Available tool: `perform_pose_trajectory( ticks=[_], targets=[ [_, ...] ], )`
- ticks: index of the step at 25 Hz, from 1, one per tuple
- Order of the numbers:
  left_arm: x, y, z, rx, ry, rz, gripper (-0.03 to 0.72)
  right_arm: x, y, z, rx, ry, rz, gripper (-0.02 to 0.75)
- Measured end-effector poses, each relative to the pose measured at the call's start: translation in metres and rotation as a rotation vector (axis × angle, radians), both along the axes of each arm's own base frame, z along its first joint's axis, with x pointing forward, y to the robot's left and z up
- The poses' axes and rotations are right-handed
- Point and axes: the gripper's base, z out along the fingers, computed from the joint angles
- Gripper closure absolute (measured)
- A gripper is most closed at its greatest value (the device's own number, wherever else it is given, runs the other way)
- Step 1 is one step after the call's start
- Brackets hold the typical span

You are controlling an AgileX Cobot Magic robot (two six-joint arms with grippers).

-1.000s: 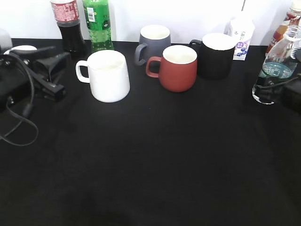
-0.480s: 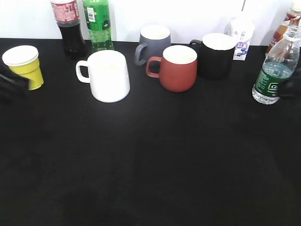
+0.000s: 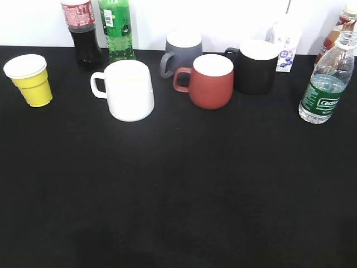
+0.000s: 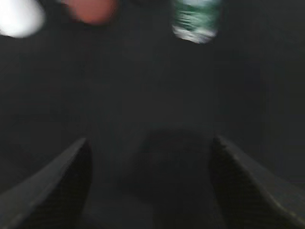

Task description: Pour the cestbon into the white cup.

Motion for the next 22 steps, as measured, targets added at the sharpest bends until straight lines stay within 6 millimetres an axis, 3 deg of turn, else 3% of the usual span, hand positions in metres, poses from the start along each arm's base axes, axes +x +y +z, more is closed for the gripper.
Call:
perform_pose_trajectory(
  ticks=[3,5,18,22],
  targets=[
    [-0.012,0.004,-0.021,0.013,0.0,-0.012,0.428,-0.024,-0.009,-0.024,0.002,-0.075,-0.071,0.161],
    [-0.013,0.004,-0.025,0.013,-0.001,-0.02,0.428,-0.023,-0.015,-0.037,0.005,-0.063,-0.148,0.162],
    [-0.013,0.004,-0.025,0.017,-0.006,-0.015,0.428,-0.016,-0.018,-0.041,0.002,-0.104,-0.184,0.162],
    [-0.012,0.004,-0.025,0.012,-0.003,0.109,0.428,-0.017,-0.017,-0.041,-0.001,-0.105,-0.242,0.162]
  ],
)
